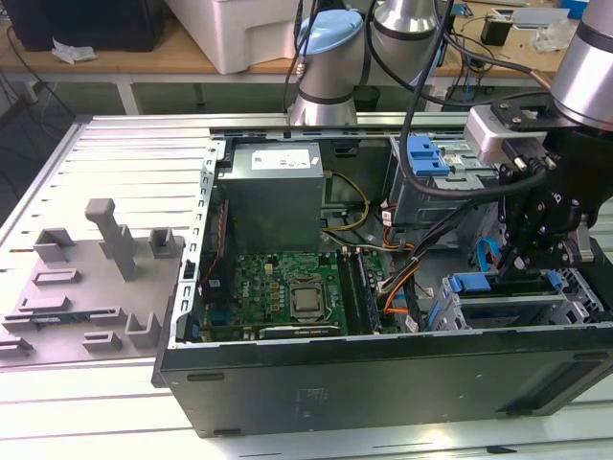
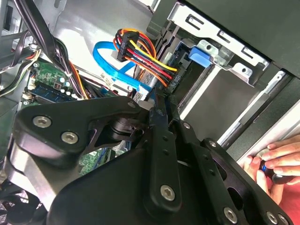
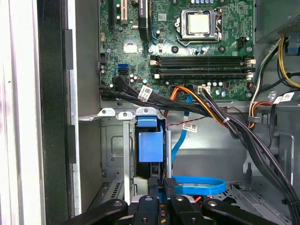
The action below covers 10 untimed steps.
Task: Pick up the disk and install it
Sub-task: 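Insert the second disk wire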
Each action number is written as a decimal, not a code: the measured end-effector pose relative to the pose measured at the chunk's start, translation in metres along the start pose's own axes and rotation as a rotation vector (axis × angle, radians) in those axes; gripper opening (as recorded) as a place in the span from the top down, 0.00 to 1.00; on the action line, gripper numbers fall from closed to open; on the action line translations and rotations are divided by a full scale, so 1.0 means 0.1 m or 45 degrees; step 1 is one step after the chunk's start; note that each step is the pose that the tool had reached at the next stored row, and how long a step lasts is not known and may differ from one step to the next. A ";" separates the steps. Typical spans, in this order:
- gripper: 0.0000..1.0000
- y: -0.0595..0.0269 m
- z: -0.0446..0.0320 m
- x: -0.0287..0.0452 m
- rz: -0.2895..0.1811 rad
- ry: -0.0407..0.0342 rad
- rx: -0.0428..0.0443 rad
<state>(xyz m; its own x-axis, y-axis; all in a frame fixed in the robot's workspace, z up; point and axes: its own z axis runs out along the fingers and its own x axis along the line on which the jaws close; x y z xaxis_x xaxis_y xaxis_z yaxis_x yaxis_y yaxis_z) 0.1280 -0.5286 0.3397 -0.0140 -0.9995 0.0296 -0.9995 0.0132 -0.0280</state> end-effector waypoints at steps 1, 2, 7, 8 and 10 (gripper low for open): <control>0.84 0.000 0.001 0.000 0.000 0.0000 0.000; 0.84 0.000 0.001 0.000 0.000 0.0000 0.000; 0.84 0.003 0.002 0.000 0.000 -0.0002 0.000; 0.84 0.003 0.001 0.000 0.000 0.0000 0.000; 0.84 0.004 0.001 0.000 0.000 -0.0001 0.000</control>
<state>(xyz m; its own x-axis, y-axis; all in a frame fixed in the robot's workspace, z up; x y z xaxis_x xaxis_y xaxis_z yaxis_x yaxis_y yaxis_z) 0.1276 -0.5286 0.3396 -0.0140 -0.9995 0.0295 -0.9995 0.0132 -0.0280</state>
